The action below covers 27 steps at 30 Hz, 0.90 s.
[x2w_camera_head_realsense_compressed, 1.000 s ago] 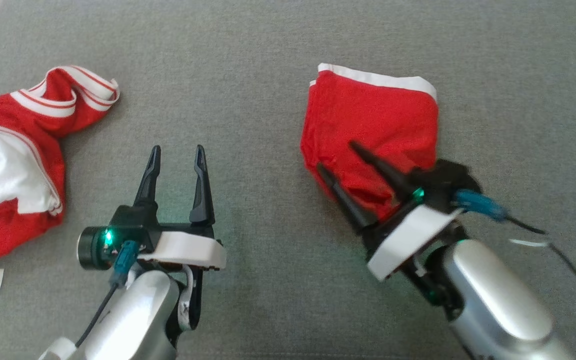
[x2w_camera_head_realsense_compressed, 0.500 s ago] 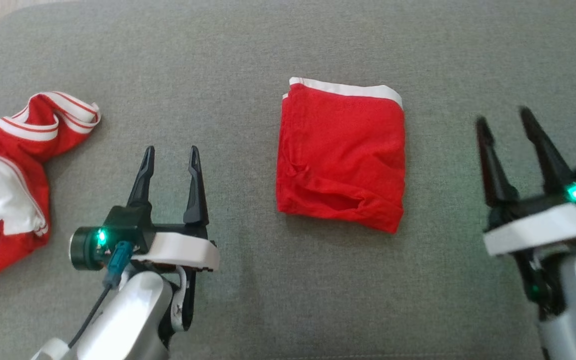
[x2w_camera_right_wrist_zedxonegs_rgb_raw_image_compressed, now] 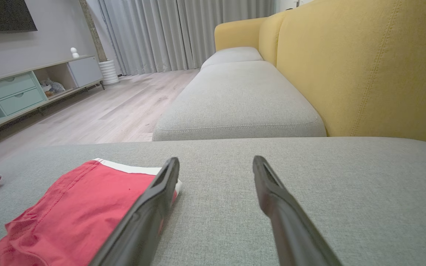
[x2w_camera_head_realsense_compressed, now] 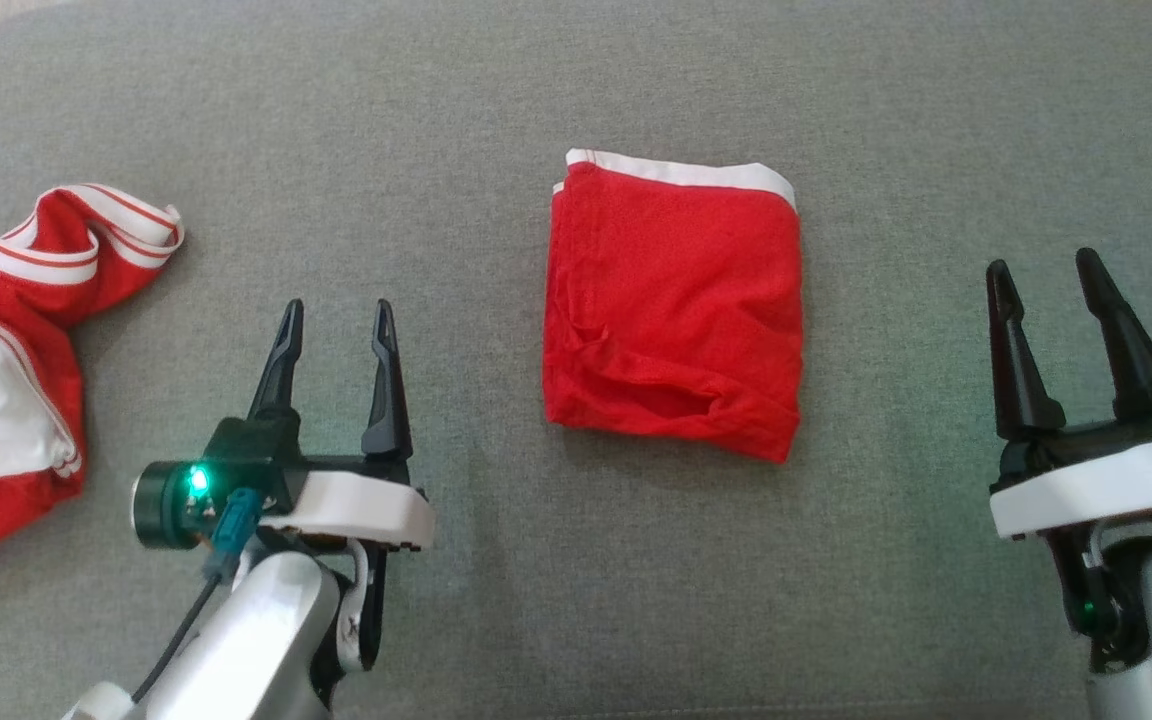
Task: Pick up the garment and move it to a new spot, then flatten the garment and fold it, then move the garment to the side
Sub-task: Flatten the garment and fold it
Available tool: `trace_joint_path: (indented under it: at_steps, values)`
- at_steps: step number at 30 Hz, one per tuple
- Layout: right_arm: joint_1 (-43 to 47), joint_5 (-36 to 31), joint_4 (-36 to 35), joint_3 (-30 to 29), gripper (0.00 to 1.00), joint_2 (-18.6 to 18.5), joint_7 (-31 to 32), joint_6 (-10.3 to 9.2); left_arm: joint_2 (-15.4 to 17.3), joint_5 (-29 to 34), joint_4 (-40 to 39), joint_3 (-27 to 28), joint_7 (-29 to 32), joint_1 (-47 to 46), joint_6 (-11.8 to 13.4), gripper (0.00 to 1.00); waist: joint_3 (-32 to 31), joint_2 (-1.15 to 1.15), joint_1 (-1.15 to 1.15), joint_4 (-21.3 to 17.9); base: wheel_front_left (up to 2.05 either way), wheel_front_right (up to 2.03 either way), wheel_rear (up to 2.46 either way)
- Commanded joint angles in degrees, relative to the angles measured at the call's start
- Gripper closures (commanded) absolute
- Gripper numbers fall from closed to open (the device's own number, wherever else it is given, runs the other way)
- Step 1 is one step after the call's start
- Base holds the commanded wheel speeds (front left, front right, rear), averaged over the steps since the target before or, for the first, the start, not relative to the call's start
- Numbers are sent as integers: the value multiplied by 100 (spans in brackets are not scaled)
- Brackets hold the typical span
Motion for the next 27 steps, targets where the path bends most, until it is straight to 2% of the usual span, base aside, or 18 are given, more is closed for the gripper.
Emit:
trace_joint_path:
  at_steps: [1, 2, 3, 4, 9, 21, 27]
  values:
    - [-50, -61, -235, 86, 0, -2, 33, -4, 162, 63, -177, 190, 5, -144, 33, 0, 12, 0, 0, 9, 0, 0, 0]
    - [-51, -63, -243, 84, 0, -5, 32, -4, 165, 64, -182, 189, 5, -148, 38, 0, 20, 0, 0, 11, 0, 0, 0]
    - [-53, -63, -248, 83, 36, -6, 33, -4, 168, 65, -187, 190, 3, -153, 43, 0, 28, 0, 0, 13, 0, 0, 0]
    - [-57, -59, -249, 87, 100, -9, 36, -4, 169, 65, -190, 189, 2, -156, 48, 0, 33, 0, 0, 15, 0, 0, 0]
    - [-228, 90, 10, 388, 100, -144, 51, -4, 165, 79, -214, 173, -3, -208, 64, 0, 107, 0, 0, 37, 0, 0, 0]
    - [-970, 790, 1594, 2354, 100, -469, -187, -4, -63, 139, -85, -29, -74, -502, -40, 0, 340, 0, 0, 407, 0, 0, 0]
    - [-1295, 1231, 2120, 3032, 100, -549, -292, -4, -119, 112, 22, -61, -122, -527, -68, 0, 336, 0, 0, 497, 0, 0, 0]
